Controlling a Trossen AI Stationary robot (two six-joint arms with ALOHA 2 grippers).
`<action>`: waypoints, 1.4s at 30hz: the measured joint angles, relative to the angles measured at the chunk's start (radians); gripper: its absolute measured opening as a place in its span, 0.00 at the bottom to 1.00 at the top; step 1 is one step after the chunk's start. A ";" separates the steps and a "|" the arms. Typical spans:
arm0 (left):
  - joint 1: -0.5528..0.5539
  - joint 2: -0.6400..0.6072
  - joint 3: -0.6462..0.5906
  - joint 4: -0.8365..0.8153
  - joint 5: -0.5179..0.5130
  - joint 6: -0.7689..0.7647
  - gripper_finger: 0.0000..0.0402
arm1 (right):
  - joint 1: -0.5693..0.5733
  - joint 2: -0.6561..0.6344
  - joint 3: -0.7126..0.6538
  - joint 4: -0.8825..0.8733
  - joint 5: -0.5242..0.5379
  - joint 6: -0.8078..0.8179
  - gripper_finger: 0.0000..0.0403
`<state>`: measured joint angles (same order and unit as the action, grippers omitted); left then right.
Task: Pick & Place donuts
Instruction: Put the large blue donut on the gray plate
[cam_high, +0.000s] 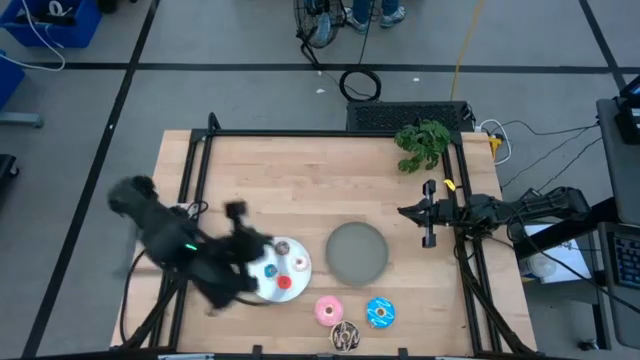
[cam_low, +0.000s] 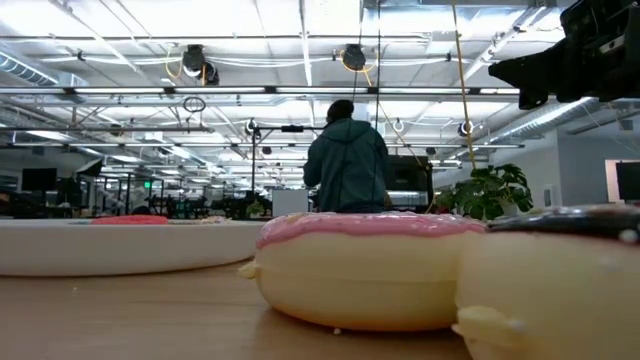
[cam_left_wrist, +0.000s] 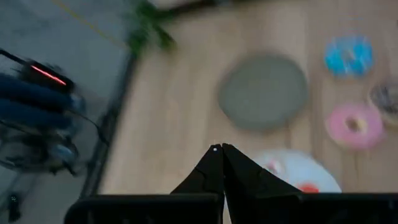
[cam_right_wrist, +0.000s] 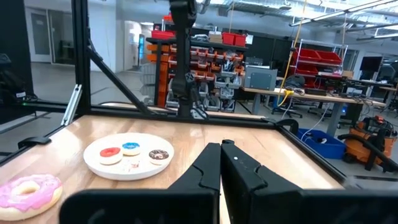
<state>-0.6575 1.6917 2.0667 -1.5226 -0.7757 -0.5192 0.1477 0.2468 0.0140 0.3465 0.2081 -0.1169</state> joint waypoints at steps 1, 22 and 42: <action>-0.011 -0.029 0.000 0.007 -0.048 0.001 0.01 | 0.000 0.000 0.000 0.000 0.000 0.000 0.00; -0.004 -0.800 -1.201 0.900 -0.265 0.089 0.01 | 0.000 0.000 0.000 0.000 0.001 -0.037 0.00; 0.072 -1.370 -1.760 1.709 0.111 0.755 0.01 | 0.000 0.001 0.000 0.001 0.001 -0.047 0.00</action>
<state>-0.5853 0.3217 0.3072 0.1866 -0.6649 0.2356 0.1477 0.2474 0.0139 0.3473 0.2089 -0.1638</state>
